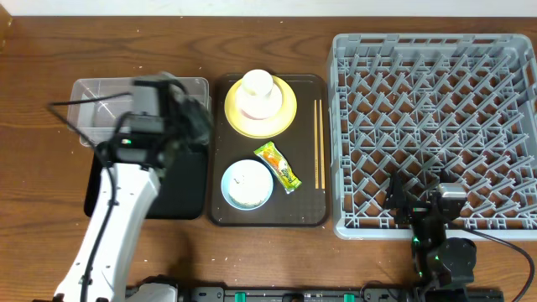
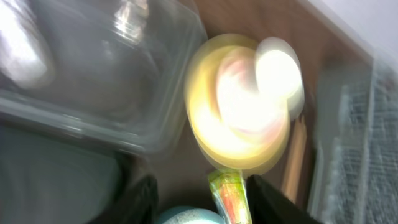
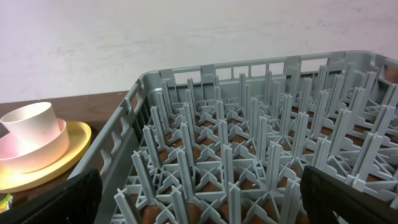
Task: Sort waste into correct bins and load items into the dishwasher rack
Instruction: 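Reach the left gripper to the yellow-green snack wrapper and grasp it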
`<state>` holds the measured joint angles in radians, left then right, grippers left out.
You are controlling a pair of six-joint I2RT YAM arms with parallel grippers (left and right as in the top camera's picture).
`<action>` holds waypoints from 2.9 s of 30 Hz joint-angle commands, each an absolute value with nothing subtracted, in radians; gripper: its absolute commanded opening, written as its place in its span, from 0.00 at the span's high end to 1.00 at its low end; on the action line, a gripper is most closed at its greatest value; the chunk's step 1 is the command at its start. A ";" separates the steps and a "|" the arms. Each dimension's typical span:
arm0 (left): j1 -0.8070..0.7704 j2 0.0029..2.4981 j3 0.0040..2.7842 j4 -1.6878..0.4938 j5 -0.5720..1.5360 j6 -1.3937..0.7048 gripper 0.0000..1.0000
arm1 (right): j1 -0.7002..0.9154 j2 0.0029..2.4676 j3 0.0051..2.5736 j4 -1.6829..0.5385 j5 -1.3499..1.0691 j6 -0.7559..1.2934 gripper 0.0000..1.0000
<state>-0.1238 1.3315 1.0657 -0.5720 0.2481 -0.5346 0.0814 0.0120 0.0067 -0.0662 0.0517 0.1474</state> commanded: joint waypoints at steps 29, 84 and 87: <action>-0.764 1.641 1.032 -0.720 -0.124 -0.536 0.61 | 0.075 0.007 0.006 -0.070 0.051 0.133 0.01; -0.764 1.647 1.100 -0.573 -0.097 -0.878 0.60 | 0.075 0.007 0.006 -0.070 0.051 0.133 0.01; -0.764 1.687 1.100 -0.562 -0.097 -0.879 0.60 | 0.075 0.007 0.006 -0.070 0.051 0.133 0.01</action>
